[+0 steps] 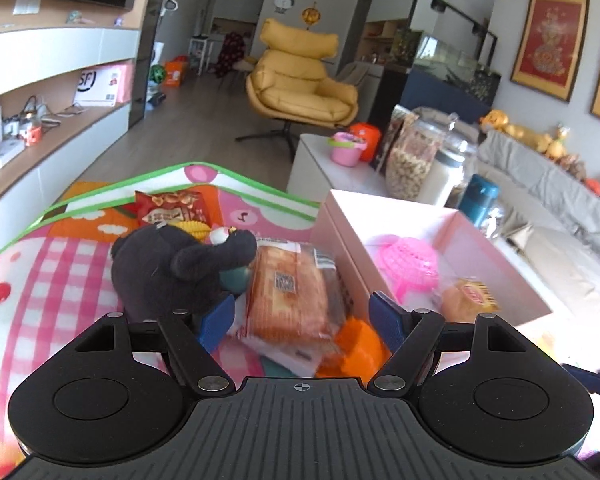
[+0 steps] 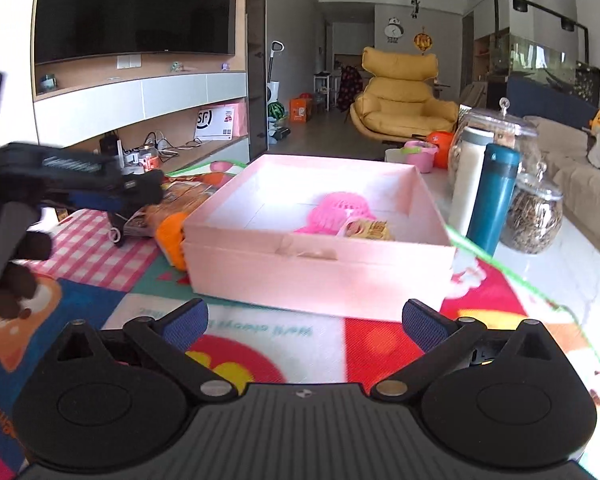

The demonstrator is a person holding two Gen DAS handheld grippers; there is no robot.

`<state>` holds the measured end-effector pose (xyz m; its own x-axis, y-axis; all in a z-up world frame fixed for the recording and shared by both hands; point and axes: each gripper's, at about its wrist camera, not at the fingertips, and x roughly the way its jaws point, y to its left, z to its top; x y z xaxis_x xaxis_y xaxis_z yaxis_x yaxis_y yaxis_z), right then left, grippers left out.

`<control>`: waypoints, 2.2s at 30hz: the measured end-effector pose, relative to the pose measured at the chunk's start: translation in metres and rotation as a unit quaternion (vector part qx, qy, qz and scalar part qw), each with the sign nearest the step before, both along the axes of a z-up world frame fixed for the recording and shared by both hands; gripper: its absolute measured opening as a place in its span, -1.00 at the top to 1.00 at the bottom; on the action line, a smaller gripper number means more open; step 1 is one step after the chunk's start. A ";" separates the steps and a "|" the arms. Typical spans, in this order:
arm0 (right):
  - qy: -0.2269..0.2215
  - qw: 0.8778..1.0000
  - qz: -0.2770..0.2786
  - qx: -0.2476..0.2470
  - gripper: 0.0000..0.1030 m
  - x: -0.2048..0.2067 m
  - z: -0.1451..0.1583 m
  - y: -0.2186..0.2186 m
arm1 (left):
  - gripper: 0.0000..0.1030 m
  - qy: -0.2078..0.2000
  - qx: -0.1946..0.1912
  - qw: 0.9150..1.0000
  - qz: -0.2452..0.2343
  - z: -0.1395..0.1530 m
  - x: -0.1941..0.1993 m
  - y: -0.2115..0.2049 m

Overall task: Organize objects
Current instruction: 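Grasp the wrapped bread loaf with the left tool while the right tool grasps the orange toy, then lower the bread loaf into the pink box with the left tool while the right tool drops the orange toy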

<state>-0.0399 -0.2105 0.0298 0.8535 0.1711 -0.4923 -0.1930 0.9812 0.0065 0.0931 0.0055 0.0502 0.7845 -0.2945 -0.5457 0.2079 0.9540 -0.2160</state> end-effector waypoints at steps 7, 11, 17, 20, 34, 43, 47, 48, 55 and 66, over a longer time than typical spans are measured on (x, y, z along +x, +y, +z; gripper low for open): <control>-0.004 1.000 0.002 0.003 -1.00 -0.006 -0.001 -0.001 | -0.47 0.036 0.045 0.998 0.000 -0.025 0.045 -0.018; 0.000 1.000 0.006 0.008 -1.00 -0.005 0.001 -0.002 | -0.15 0.035 0.044 0.998 0.006 -0.024 0.037 -0.010; 0.001 1.000 0.006 0.005 -1.00 -0.004 0.001 -0.002 | -0.13 0.047 -0.011 0.999 -0.003 -0.013 -0.030 0.020; 0.002 1.000 0.011 -0.015 -1.00 -0.004 0.001 0.006 | -0.13 0.058 -0.010 0.998 0.002 -0.019 -0.071 0.036; 0.053 0.992 0.104 -0.046 -0.29 0.037 0.006 0.112 | -0.13 0.053 -0.021 0.998 0.033 -0.035 -0.118 0.067; 0.067 0.987 0.076 -0.125 0.08 0.017 -0.006 0.084 | -0.13 0.051 -0.040 0.998 0.007 -0.037 -0.122 0.057; 0.048 0.990 0.066 -0.115 -0.11 0.004 0.001 0.064 | -0.13 0.052 -0.038 0.998 -0.010 -0.038 -0.123 0.048; 0.048 0.991 0.066 -0.104 -0.25 0.003 0.003 0.060 | -0.13 0.050 -0.034 0.998 -0.012 -0.038 -0.123 0.046; 0.058 0.996 0.061 -0.042 -0.73 0.025 0.001 0.063 | -0.13 0.048 -0.024 0.999 -0.011 -0.038 -0.125 0.042; 0.049 0.995 0.071 -0.055 -0.14 0.009 0.009 0.059 | -0.12 0.051 0.018 0.998 -0.023 -0.031 -0.138 0.025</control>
